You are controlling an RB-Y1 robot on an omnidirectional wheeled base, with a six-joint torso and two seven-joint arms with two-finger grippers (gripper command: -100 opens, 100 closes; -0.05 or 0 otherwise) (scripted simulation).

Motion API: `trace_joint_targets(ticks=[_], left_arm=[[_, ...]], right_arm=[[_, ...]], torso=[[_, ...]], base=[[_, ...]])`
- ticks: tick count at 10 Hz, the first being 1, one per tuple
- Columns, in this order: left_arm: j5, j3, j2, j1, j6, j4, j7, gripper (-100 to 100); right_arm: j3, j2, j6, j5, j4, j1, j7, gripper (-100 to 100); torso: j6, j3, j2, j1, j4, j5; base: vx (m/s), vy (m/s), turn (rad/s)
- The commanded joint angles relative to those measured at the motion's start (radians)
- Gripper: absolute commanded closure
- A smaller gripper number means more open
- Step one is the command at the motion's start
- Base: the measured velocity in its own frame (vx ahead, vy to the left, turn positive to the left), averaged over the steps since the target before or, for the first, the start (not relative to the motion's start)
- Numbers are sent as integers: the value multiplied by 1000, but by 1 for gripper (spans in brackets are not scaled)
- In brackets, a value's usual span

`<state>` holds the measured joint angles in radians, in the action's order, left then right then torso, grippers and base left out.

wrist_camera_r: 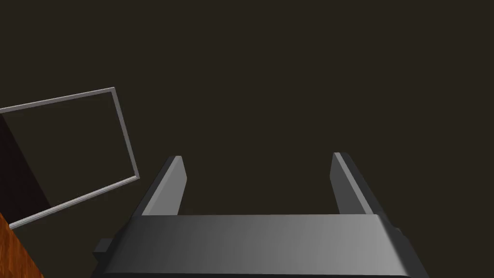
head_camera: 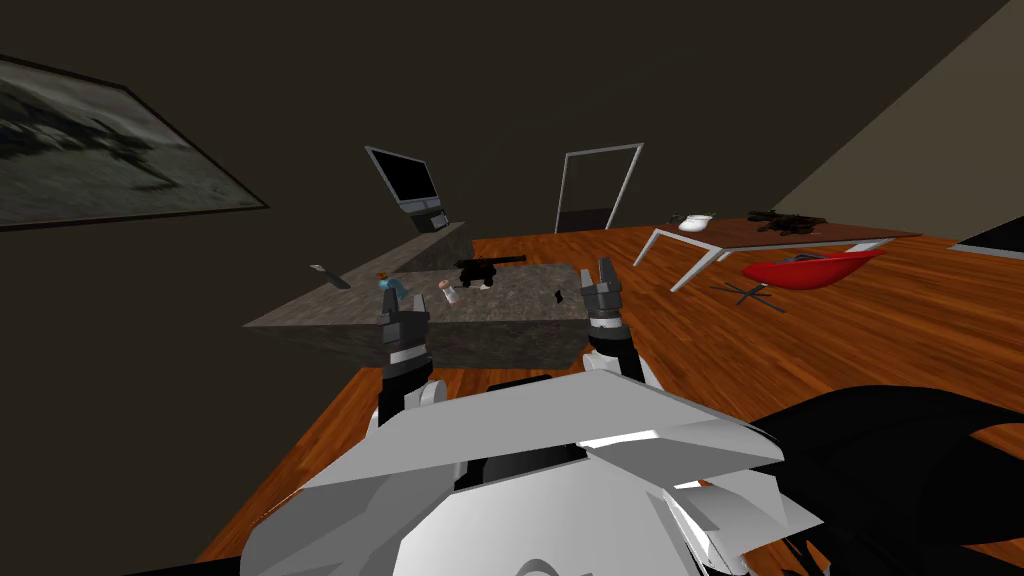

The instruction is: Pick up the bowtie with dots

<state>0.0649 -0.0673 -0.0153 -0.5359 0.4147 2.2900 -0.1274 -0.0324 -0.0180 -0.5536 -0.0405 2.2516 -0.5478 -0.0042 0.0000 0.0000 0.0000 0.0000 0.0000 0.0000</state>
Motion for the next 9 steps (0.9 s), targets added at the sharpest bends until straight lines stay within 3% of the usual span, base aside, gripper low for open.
trace_joint_targets(ticks=[1,5,6,8,9], left_arm=[[0,0,0,0,0,0,0,0],[0,0,0,0,0,0,0,0],[0,0,0,0,0,0,0,0],[0,0,0,0,0,0,0,0],[0,0,0,0,0,0,0,0]], right_arm=[[-4,-29,23,13,-8,17,-33,-100],[-11,-100,109,61,-42,77,-140,-100],[-11,-100,109,61,-42,77,-149,-100],[-11,-139,164,95,-69,122,-214,-100],[-11,-139,174,95,-69,122,-231,-100]], torso=[[0,0,0,0,0,0],[0,-1,-2,4,0,1],[0,-1,-2,5,0,1],[0,-1,-2,3,0,1],[0,-1,-2,3,0,1]], base=[[11,40,-44],[22,70,-63],[19,52,-21],[18,43,-66],[12,30,-34]])
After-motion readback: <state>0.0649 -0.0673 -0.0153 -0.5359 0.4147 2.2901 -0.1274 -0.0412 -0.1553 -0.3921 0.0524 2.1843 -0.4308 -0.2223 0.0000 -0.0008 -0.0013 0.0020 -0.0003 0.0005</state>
